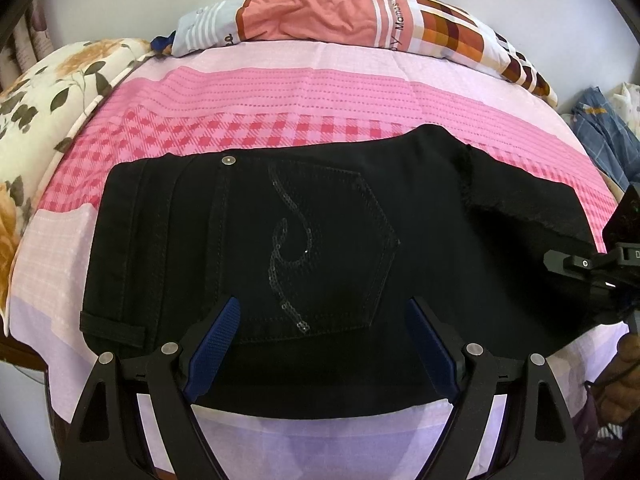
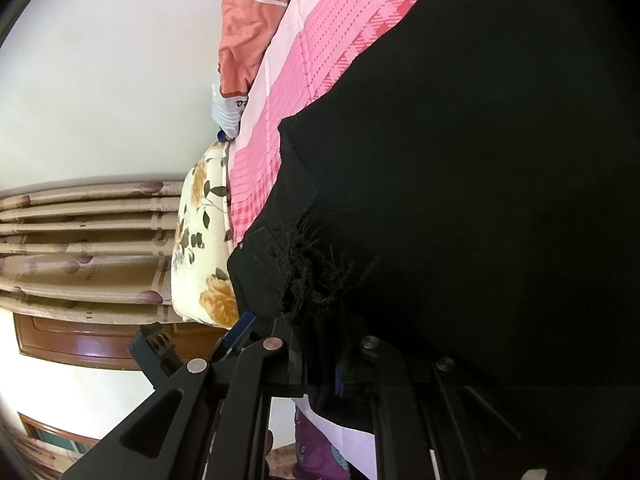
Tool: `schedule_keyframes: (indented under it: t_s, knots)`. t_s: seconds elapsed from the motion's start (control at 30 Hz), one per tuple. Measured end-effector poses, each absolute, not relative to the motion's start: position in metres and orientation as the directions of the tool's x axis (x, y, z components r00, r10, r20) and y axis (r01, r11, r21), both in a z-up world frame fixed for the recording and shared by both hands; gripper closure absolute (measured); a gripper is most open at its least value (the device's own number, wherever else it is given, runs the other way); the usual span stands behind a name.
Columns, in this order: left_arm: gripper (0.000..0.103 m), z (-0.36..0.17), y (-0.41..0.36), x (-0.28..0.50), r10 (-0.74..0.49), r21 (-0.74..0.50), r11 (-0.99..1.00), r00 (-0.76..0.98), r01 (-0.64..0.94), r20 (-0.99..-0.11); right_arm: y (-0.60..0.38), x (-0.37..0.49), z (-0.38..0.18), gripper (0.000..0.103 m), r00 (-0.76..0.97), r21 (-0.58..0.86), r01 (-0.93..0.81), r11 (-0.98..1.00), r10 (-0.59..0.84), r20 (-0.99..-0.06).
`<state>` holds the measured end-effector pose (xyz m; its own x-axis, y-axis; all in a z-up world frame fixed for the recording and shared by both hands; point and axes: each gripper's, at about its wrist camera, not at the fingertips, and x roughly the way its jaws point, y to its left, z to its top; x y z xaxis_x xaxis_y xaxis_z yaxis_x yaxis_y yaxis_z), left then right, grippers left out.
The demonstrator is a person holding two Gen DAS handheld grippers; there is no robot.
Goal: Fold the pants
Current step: 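Lay the hems onto the waistband with the right tool and release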
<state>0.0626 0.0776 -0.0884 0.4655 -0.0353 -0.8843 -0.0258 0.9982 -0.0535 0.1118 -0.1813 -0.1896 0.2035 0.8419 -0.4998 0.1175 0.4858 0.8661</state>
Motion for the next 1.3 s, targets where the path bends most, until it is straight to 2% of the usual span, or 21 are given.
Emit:
schedule_keyframes:
  t_s: [0.5,1.13,1.3]
  knots:
    - [0.019,-0.091,0.077,0.063,-0.038,-0.057,0.998,0.454,-0.026,-0.890,-0.162,0.112,-0.190,0.092,0.169,0.841,0.077,0.535,0.825,-0.540]
    - [0.019,-0.094,0.076,0.063,-0.035,-0.049,0.999,0.445,-0.021,-0.895,-0.152,0.113,-0.195,0.092,0.127,0.839,0.060,0.541,0.829,-0.544]
    - [0.019,-0.094,0.075,0.063,-0.033,-0.048,0.999,0.444,-0.021,-0.895,-0.149,0.114,-0.196,0.086,0.111,0.848,0.059,0.527,0.840,-0.531]
